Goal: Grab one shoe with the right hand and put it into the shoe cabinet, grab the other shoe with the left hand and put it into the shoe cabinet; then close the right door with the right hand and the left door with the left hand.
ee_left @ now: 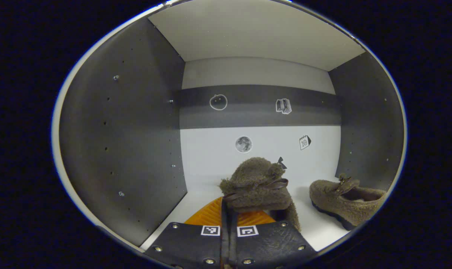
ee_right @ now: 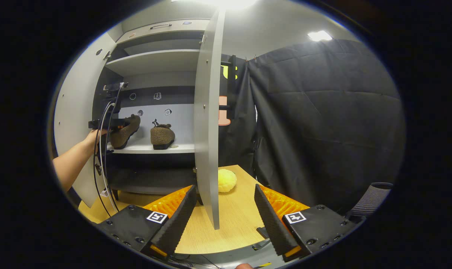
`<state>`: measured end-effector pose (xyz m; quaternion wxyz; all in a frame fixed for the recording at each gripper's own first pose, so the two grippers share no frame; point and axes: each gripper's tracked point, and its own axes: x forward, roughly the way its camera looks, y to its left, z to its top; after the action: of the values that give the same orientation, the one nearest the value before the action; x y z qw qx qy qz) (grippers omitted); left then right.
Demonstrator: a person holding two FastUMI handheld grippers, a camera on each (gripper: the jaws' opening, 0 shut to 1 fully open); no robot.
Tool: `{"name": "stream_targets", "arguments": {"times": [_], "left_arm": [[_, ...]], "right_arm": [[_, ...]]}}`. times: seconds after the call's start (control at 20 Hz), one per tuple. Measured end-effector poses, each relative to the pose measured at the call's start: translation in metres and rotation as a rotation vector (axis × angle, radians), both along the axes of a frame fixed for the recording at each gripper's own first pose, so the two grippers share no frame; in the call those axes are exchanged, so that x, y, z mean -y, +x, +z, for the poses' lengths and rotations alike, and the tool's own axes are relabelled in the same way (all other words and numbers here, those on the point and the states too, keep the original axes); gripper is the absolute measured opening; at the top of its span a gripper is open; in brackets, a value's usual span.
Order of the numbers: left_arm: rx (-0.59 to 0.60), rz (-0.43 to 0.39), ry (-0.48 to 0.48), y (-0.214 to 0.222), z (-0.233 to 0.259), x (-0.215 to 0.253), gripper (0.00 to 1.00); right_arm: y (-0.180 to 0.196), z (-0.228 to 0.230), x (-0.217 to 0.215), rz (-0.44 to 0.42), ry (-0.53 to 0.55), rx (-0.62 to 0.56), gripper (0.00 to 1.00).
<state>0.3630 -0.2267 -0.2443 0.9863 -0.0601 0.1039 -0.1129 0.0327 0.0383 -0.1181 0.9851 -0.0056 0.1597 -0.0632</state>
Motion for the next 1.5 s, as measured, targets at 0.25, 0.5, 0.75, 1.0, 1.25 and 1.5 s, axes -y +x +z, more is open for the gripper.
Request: {"name": "stream_targets", "arguments": {"times": [0.25,0.5,0.75,1.0,1.25,1.5], "left_arm": [[-0.01,0.012,0.048,-0.003,0.0,-0.005,0.58],[-0.04,-0.025,0.071,-0.016,0.0,-0.005,0.73],[-0.197,-0.151,0.19,-0.007,-0.015,0.007,0.73],[-0.291,-0.231,0.257,-0.017,-0.018,0.004,0.73],[-0.308,-0.261,0.26,-0.028,0.0,0.0,0.73],[-0.209,-0.214,0.17,-0.073,0.047,-0.011,0.73]], "right_arm": [[-0.003,0.001,0.002,0.019,0.005,0.005,0.97],[-0.008,0.003,0.008,0.039,0.023,0.014,0.97],[-0.01,0.004,0.013,0.06,0.028,0.021,0.98],[-0.015,0.006,0.015,0.068,0.034,0.033,0.97],[-0.016,0.01,0.022,0.058,0.057,0.052,0.97],[-0.017,0.019,0.031,0.071,0.058,0.08,0.98]]}}
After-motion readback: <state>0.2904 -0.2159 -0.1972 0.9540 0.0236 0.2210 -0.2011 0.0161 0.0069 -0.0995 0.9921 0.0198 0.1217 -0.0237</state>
